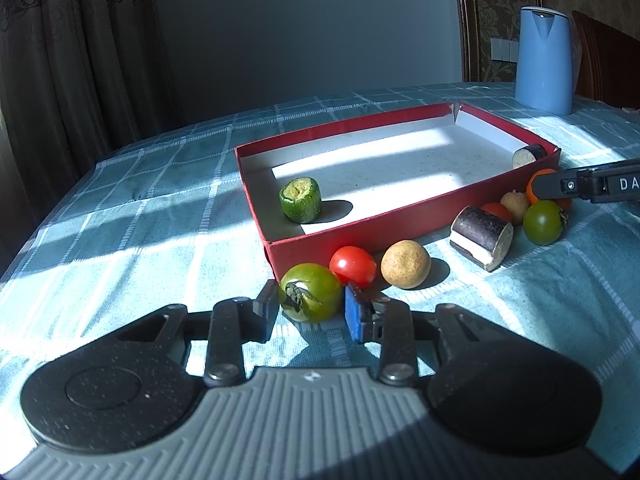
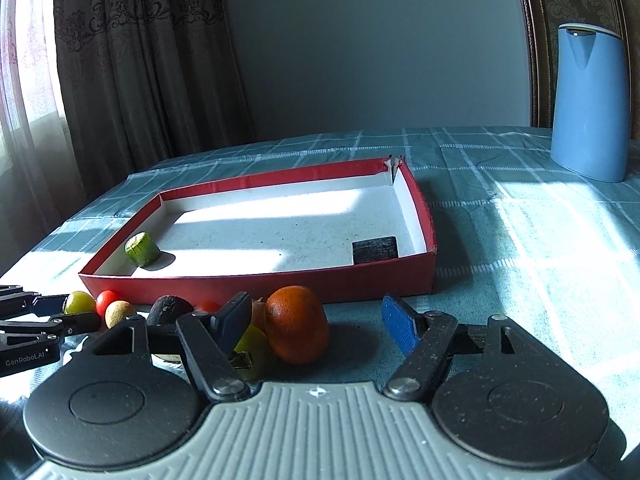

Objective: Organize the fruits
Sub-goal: 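Grasp the green tomato with the left gripper while the right gripper grasps the mandarin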

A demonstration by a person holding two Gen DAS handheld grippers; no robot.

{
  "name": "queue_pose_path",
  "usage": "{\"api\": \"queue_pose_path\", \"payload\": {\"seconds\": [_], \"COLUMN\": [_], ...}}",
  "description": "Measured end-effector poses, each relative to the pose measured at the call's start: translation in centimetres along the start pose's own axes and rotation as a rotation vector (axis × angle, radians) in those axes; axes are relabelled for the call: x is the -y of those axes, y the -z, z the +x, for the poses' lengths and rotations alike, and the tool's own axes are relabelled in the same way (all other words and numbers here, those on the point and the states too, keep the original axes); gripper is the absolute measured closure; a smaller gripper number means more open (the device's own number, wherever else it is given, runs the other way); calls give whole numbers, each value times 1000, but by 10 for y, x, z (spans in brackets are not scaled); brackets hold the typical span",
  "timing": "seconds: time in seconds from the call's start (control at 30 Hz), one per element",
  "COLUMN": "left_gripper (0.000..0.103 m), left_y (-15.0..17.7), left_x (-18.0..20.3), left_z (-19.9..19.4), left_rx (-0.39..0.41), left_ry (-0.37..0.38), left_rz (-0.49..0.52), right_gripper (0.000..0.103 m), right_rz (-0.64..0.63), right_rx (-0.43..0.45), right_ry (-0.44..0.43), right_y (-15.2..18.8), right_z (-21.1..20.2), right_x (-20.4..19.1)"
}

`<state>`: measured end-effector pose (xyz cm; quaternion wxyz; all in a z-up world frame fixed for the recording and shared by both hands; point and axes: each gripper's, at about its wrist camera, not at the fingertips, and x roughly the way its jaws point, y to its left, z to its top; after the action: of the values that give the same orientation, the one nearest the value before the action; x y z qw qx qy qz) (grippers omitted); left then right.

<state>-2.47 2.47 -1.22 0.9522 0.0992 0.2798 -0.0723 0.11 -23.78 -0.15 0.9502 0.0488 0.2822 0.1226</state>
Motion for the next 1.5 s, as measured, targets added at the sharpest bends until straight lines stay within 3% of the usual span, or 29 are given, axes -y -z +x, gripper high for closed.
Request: {"api": "queue_pose_path", "payload": {"seconds": [0.23, 0.33, 0.4, 0.73, 1.0, 1.17, 1.43, 1.47, 1.5], "left_gripper": [67, 68, 68, 71, 72, 71, 72, 72, 72], "left_y": [0, 0, 0, 1, 3, 2, 2, 2, 2], "left_x": [1, 2, 3, 7, 10, 11, 11, 11, 12], "left_z": [0, 0, 1, 0, -2, -1, -1, -2, -2], "left_rx": [3, 6, 6, 12, 28, 22, 26, 28, 30], "left_ry": [-8, -13, -13, -34, -61, -61, -60, -59, -62], "left_rz": [6, 16, 19, 30, 42, 53, 53, 55, 58], "right_gripper": [36, 45, 58, 58, 66, 66, 58, 61, 71], "right_rz": [55, 35, 19, 16, 14, -35, 66, 58, 28], "right_rx": [-17, -5, -2, 9, 40, 16, -30, -25, -16], "right_ry": [-14, -15, -11, -5, 14, 7, -26, -26, -33], "right_y": [0, 1, 2, 3, 4, 5, 0, 1, 2], "right_z": [3, 1, 0, -2, -8, -4, 7, 5, 2], "right_x": [7, 3, 1, 1, 1, -9, 7, 6, 1]}}
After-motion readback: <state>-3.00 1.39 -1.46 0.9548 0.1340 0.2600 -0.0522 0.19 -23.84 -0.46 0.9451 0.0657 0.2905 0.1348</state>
